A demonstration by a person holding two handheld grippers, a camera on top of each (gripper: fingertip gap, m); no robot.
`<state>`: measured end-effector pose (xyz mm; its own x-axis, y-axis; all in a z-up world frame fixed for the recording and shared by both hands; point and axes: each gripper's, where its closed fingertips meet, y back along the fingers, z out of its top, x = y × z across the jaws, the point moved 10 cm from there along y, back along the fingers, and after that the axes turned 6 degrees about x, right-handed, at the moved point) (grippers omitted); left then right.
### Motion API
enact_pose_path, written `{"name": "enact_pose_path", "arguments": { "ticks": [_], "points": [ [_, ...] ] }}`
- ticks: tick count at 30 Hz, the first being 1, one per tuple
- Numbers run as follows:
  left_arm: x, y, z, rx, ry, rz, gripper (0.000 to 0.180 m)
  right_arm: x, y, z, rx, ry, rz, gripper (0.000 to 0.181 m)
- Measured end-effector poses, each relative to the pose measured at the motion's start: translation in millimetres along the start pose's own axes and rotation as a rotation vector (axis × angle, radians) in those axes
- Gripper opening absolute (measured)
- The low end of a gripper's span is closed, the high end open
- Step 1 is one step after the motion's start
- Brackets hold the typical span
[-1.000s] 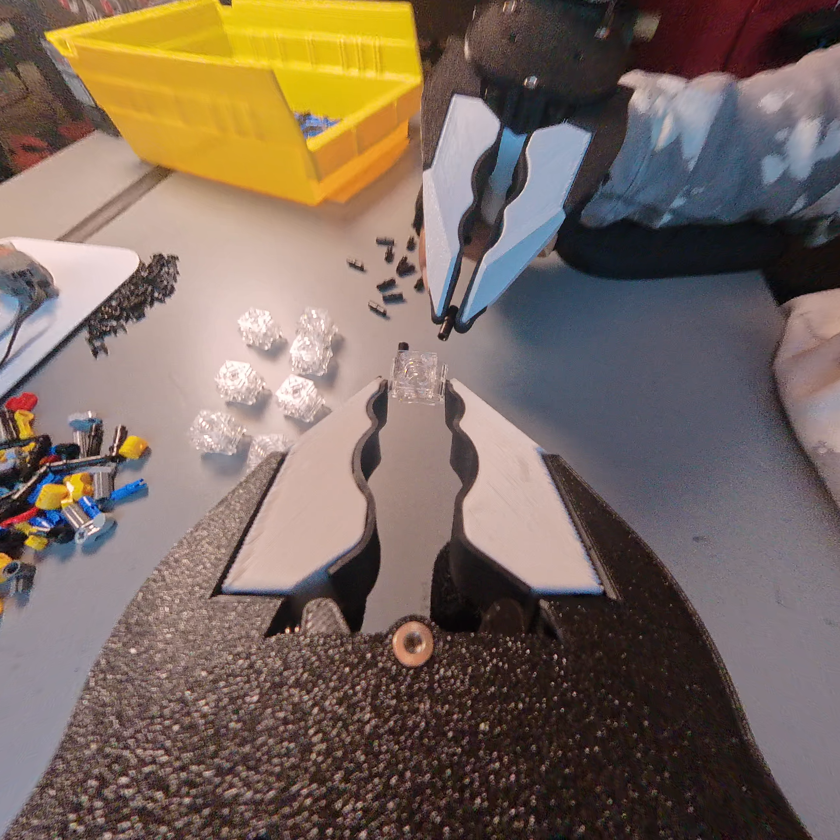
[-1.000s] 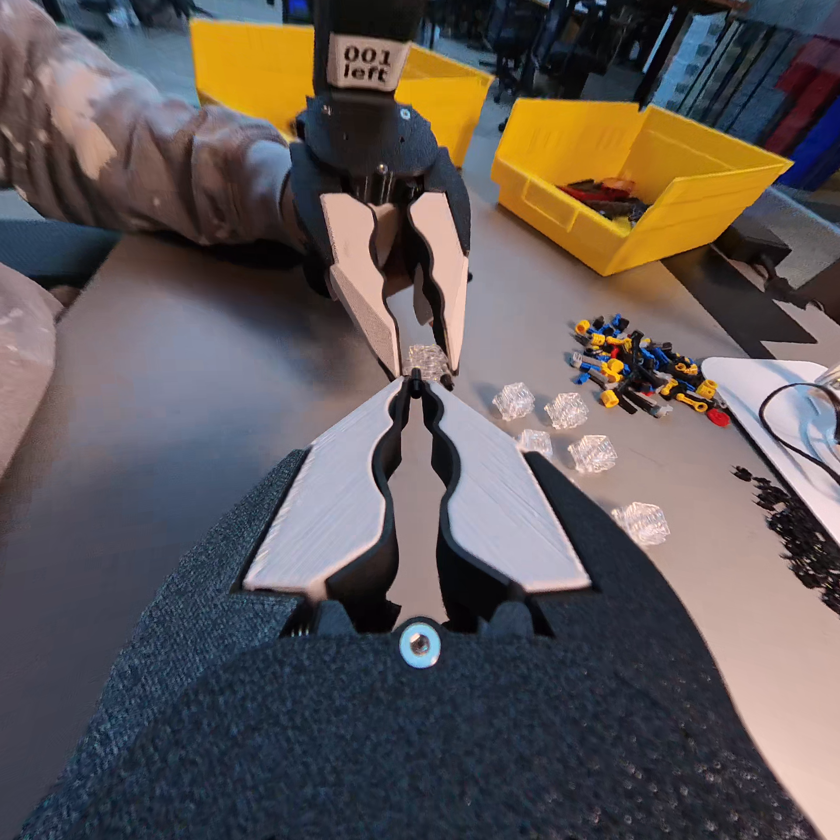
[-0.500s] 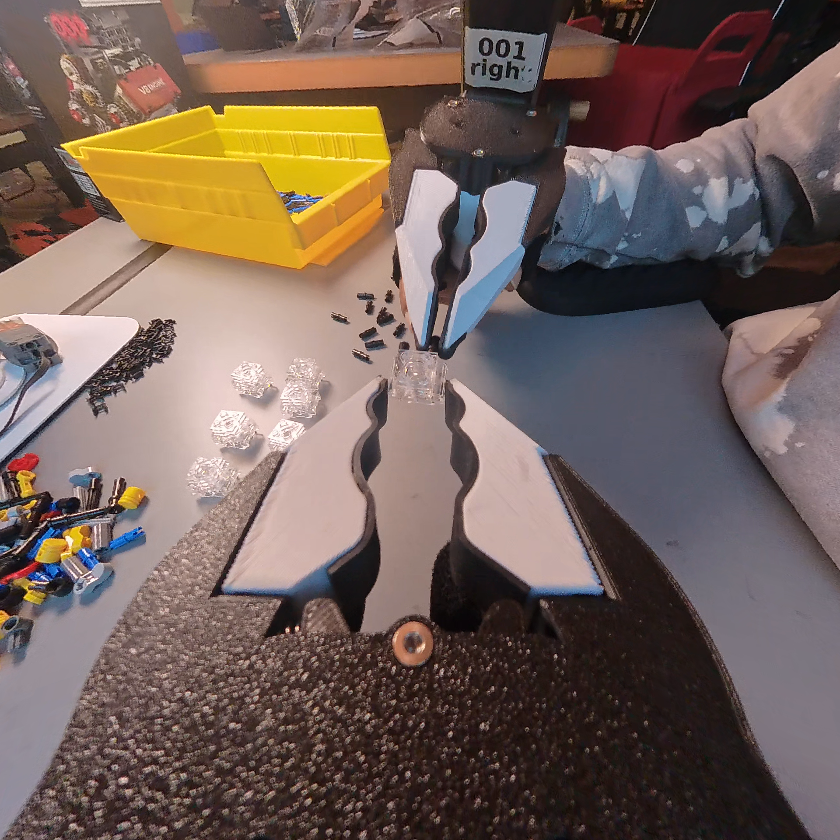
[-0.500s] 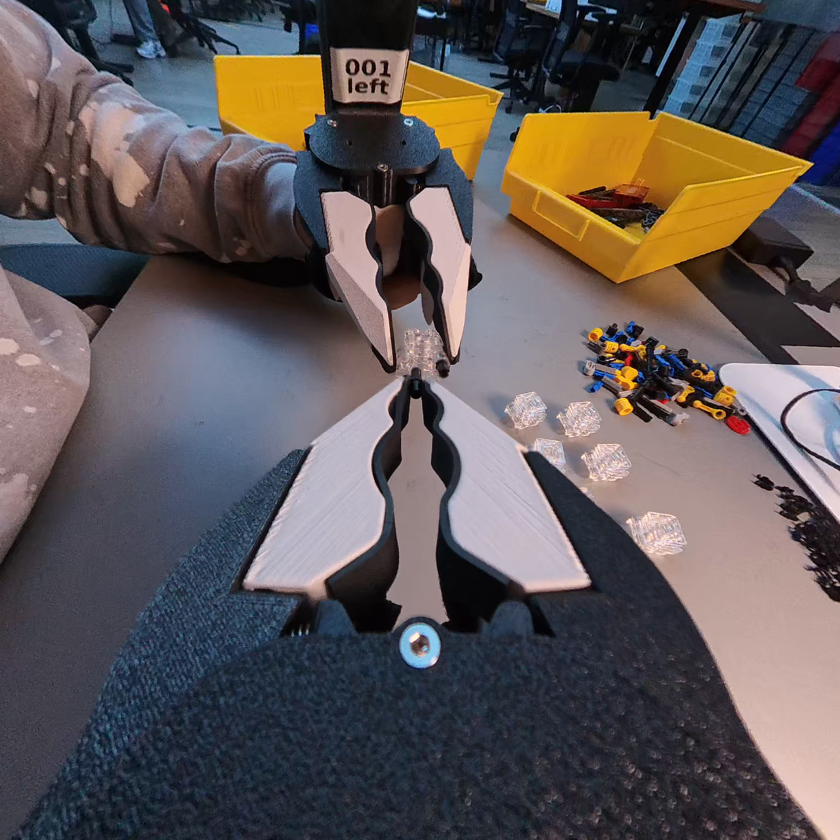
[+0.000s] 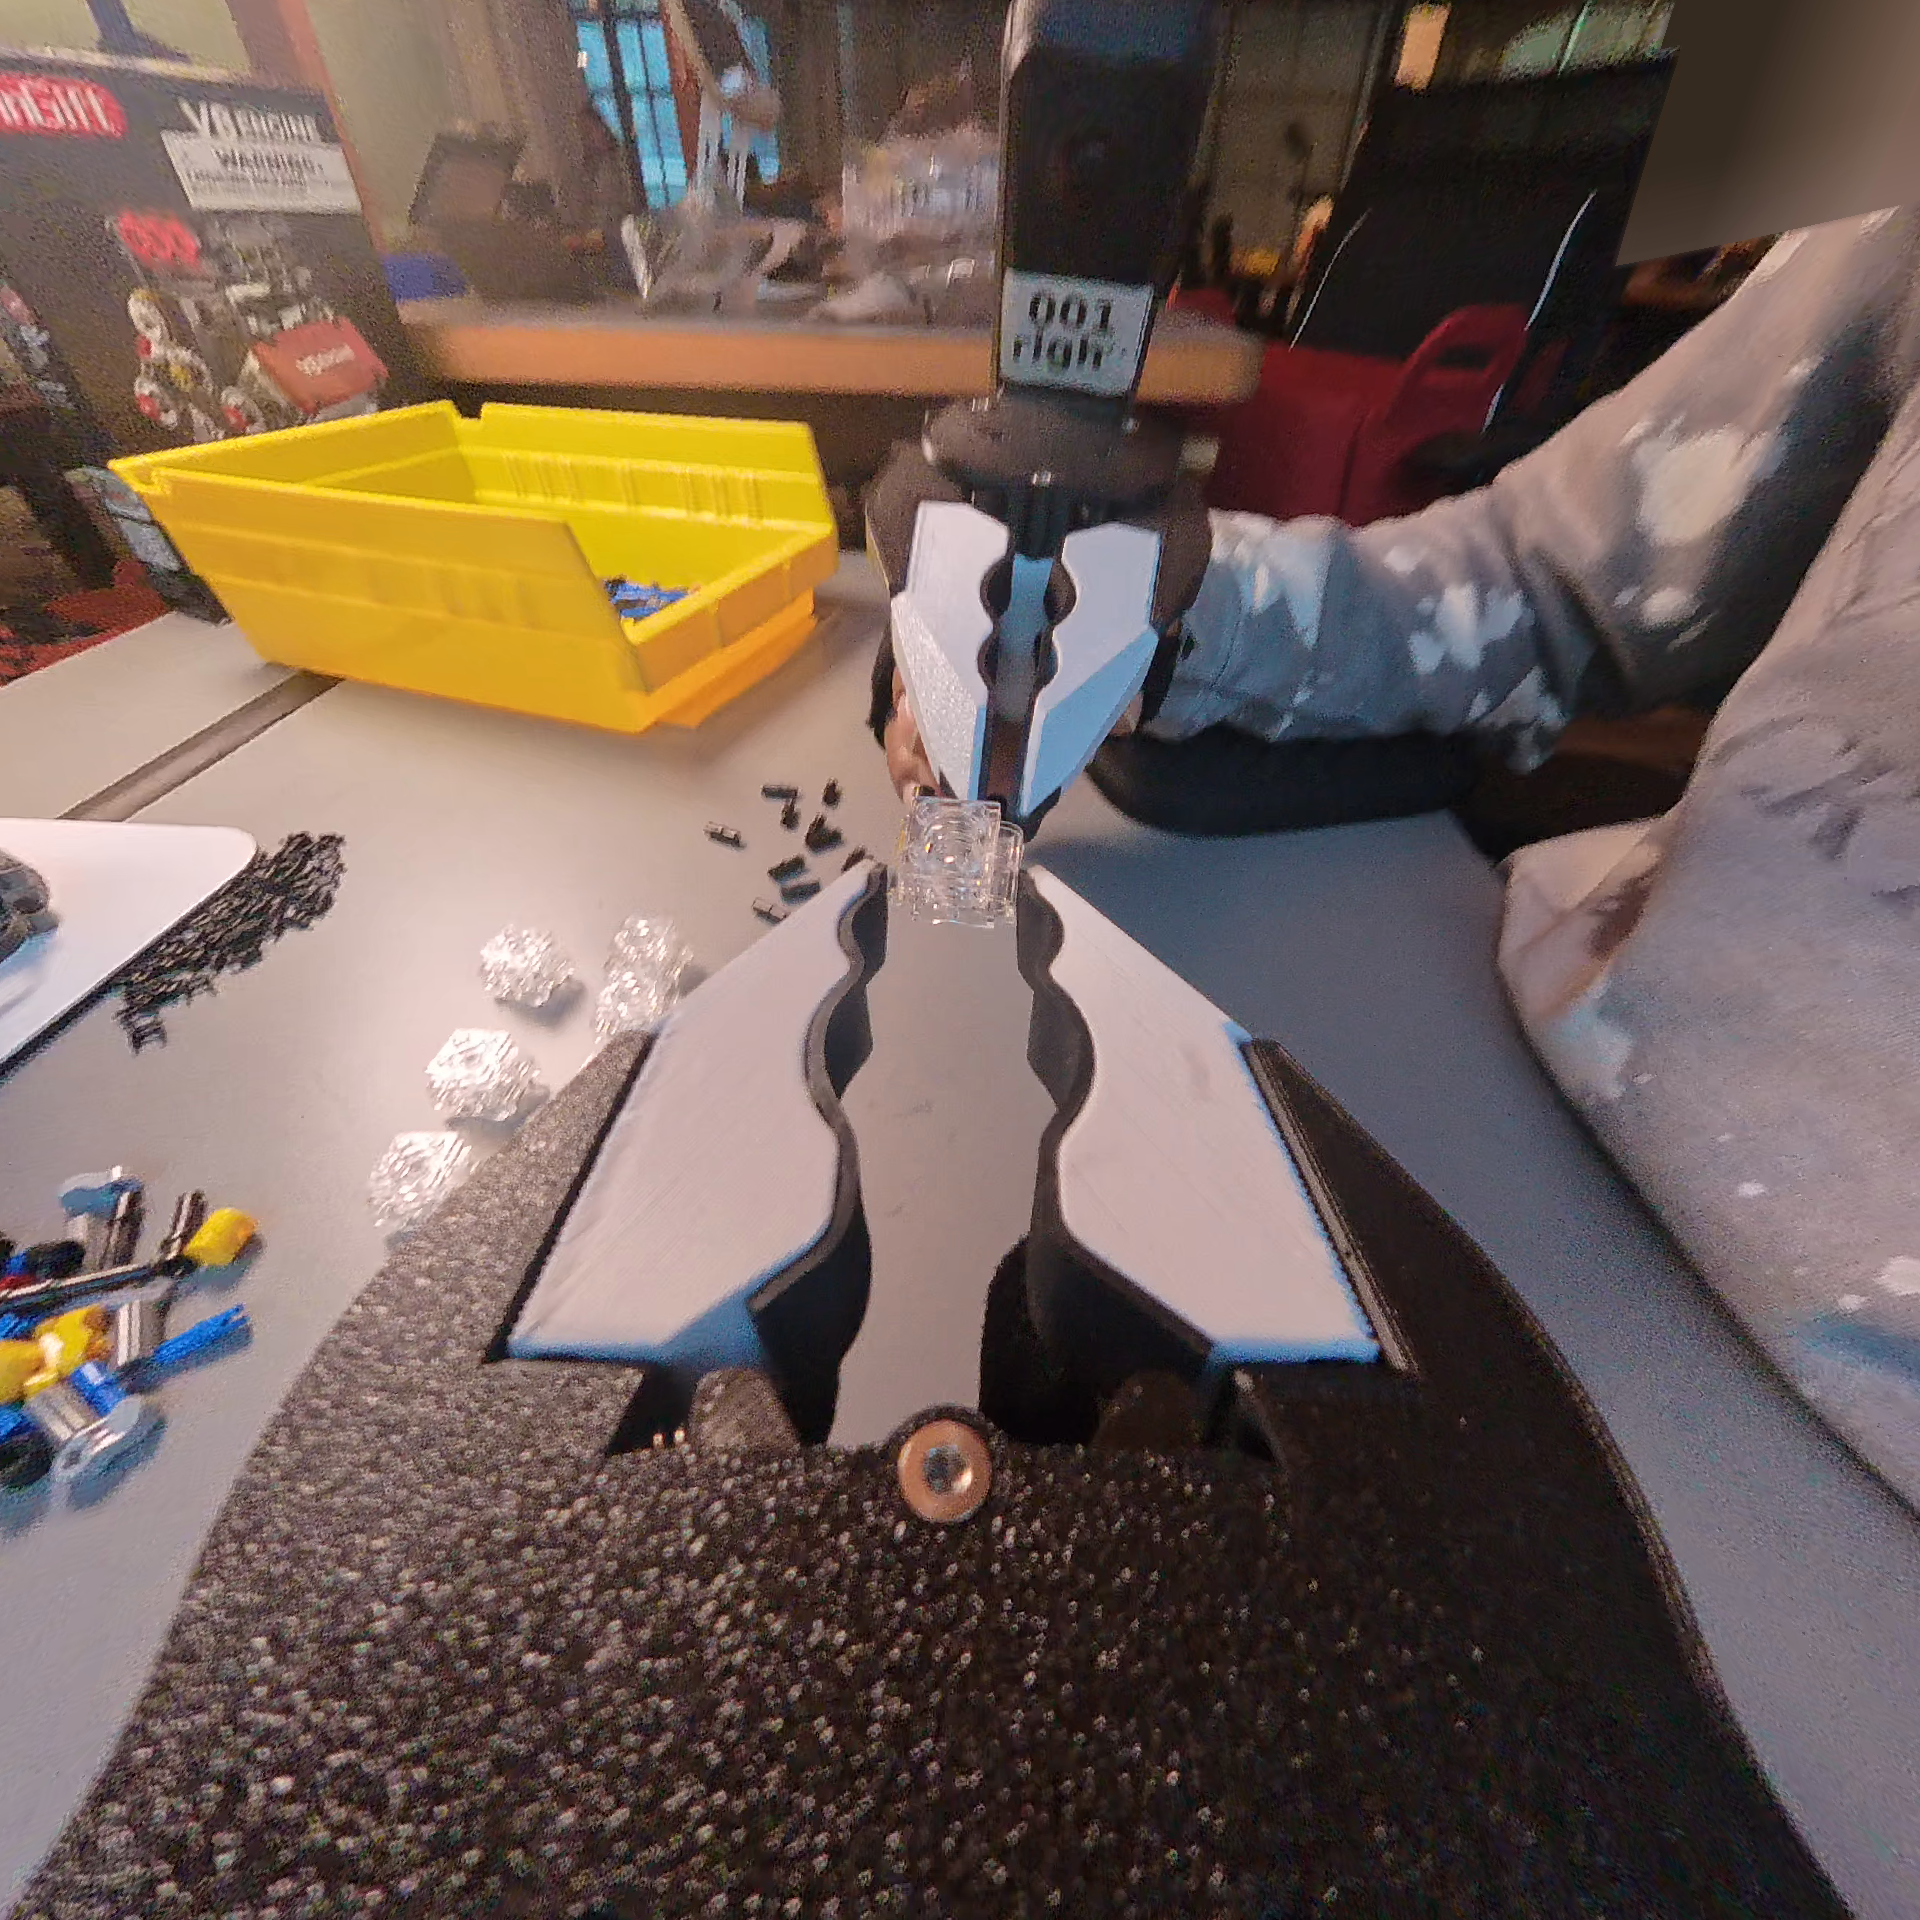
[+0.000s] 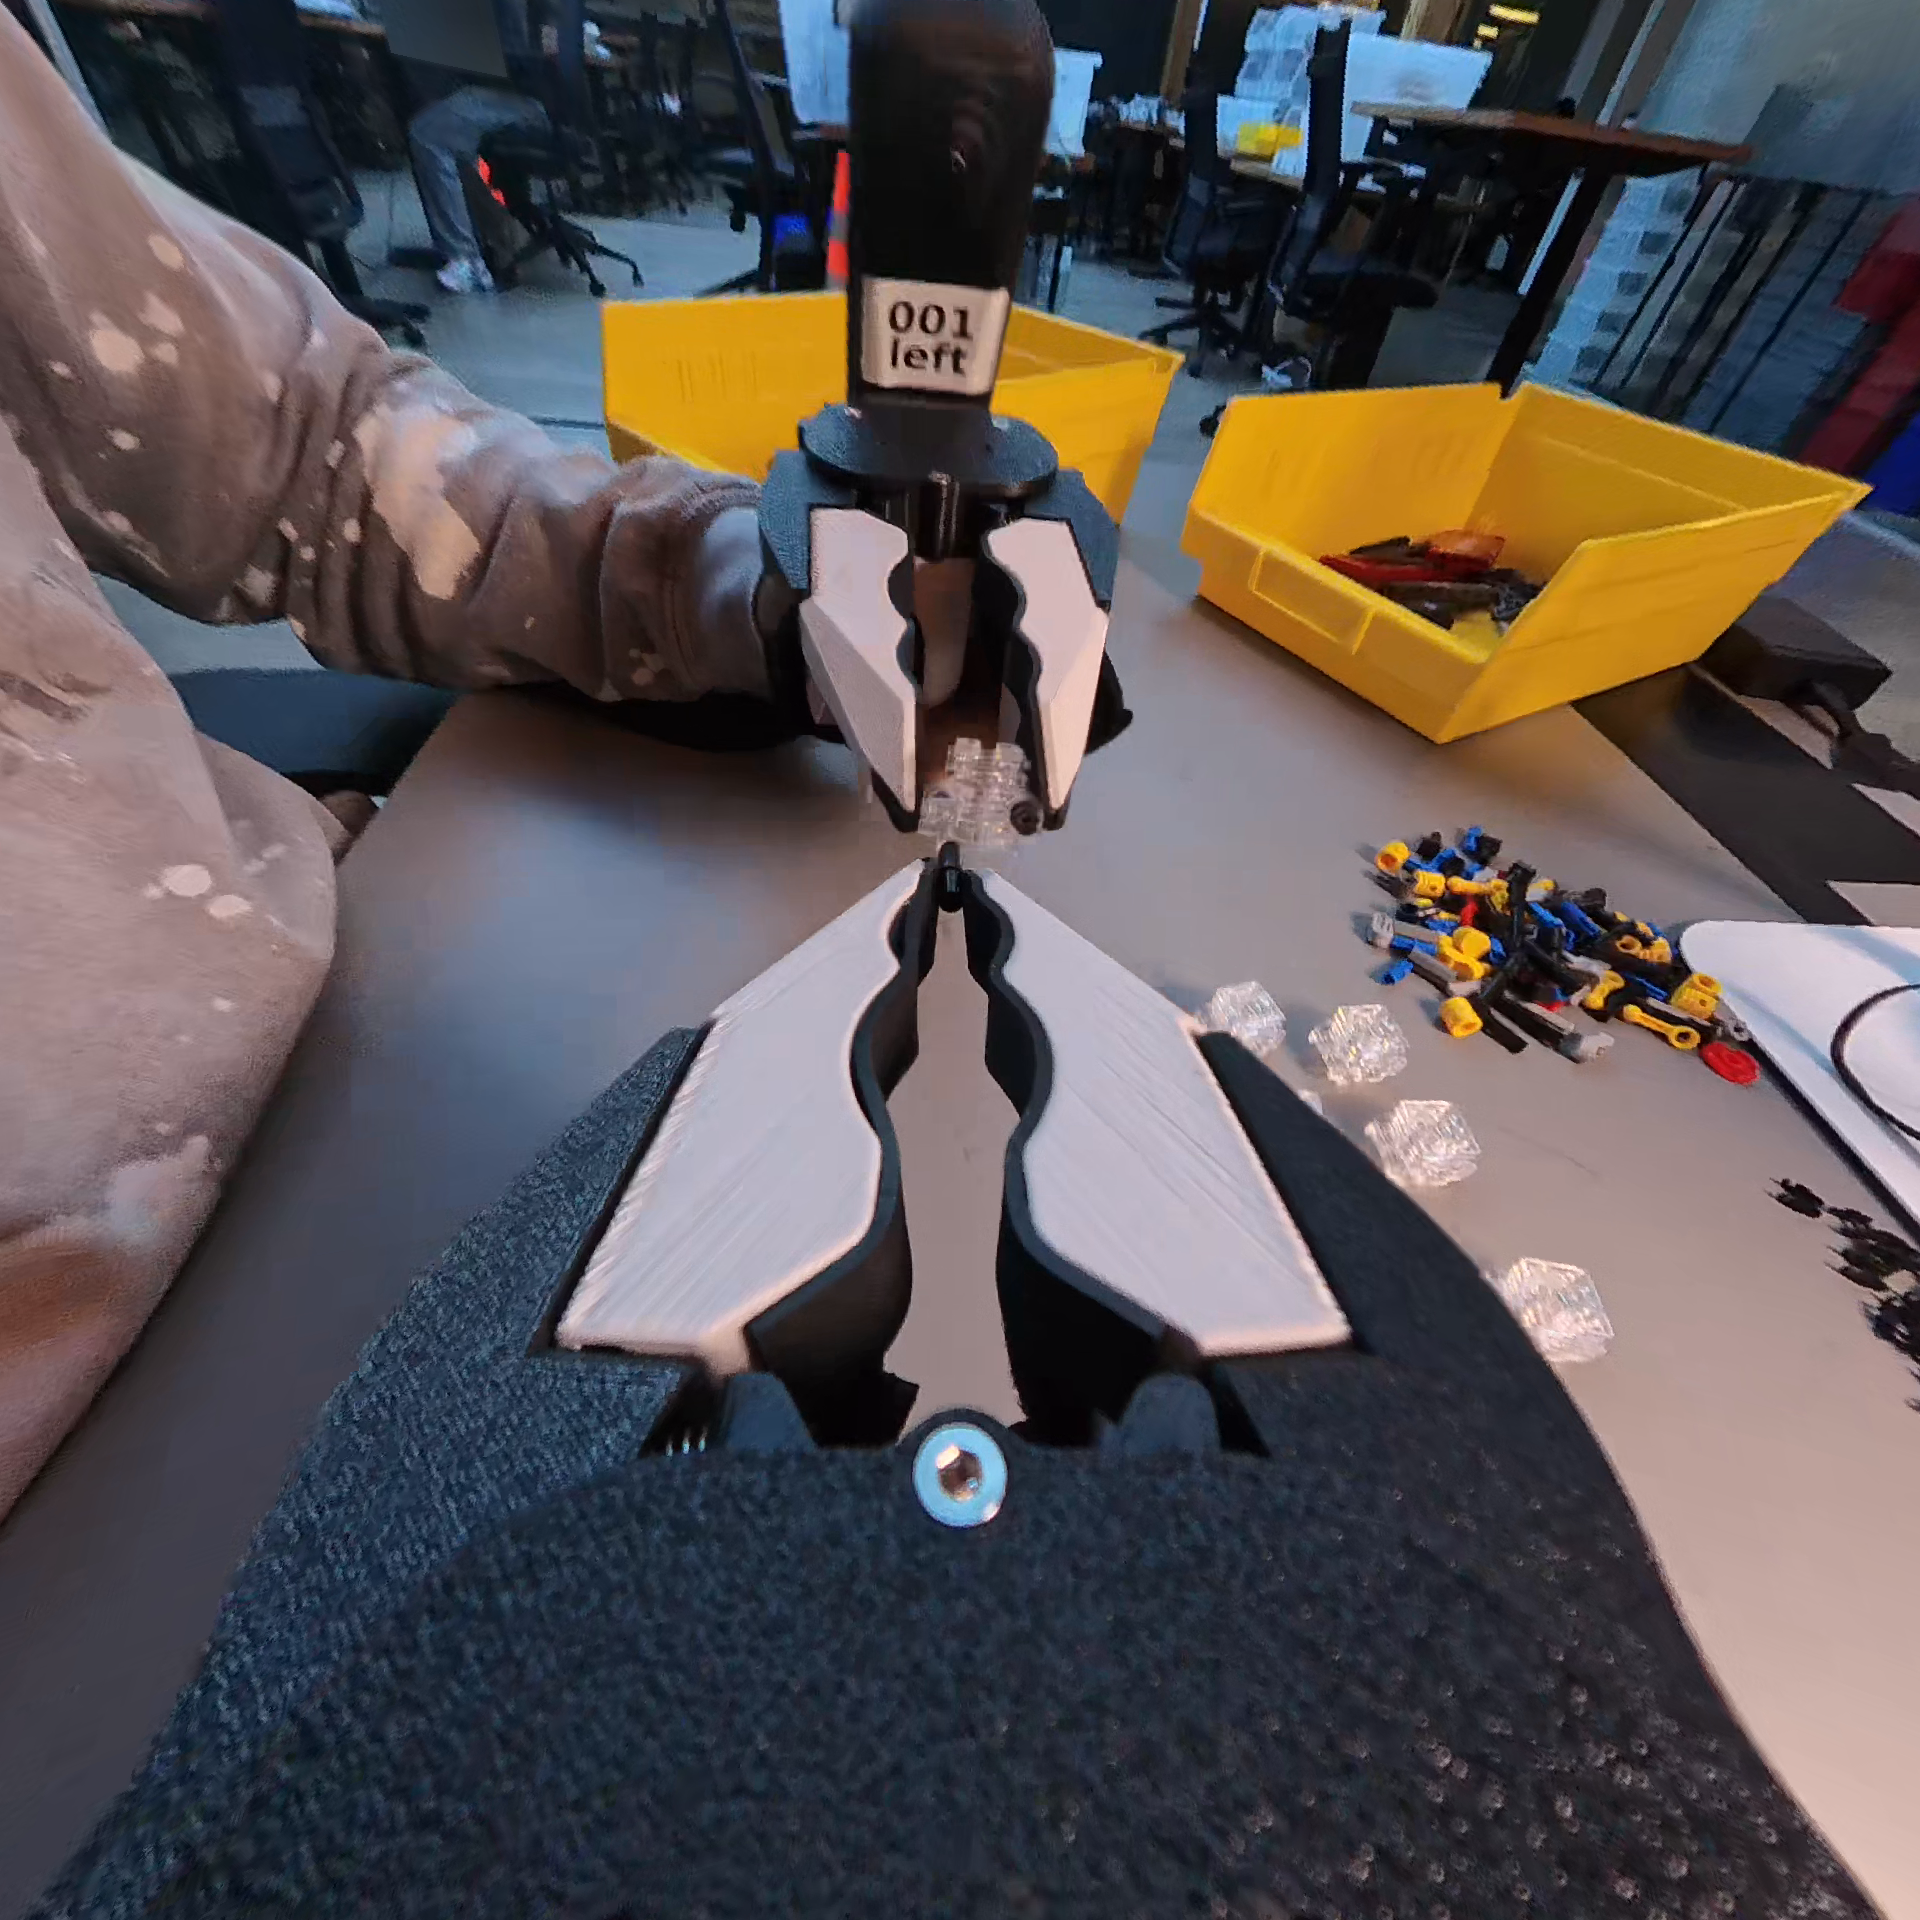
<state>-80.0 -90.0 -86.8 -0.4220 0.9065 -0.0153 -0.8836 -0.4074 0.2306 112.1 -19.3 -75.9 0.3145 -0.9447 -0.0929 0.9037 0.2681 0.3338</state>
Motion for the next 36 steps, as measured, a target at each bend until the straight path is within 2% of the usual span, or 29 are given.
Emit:
{"name": "enact_pose_path", "arguments": {
  "ticks": [3,6,16,23,27,31,36],
  "points": [
    [-1,10,9,-0.153,0.050,-0.086,0.022,5,3,9,-0.074,-0.002,0.031,0.004],
    [0,16,12,-0.227,0.082,-0.133,0.022,8,6,17,-0.125,-0.001,0.037,0.004],
    [-2,12,11,-0.243,0.121,-0.201,0.022,15,7,30,-0.148,0.028,-0.005,0.004],
    [1,2,3,-0.077,0.114,-0.123,0.022,11,-1,19,-0.011,0.025,-0.037,0.004],
    [1,-4,-3,0.057,0.051,-0.046,0.022,8,-5,8,0.097,0.022,-0.036,0.004],
    [-5,-12,-9,0.239,-0.094,0.056,0.022,8,-11,-3,0.243,0.024,-0.025,0.004],
    [-10,-16,-7,0.316,-0.181,0.144,0.022,3,-12,-9,0.226,-0.059,-0.006,0.003]
  ]
}}
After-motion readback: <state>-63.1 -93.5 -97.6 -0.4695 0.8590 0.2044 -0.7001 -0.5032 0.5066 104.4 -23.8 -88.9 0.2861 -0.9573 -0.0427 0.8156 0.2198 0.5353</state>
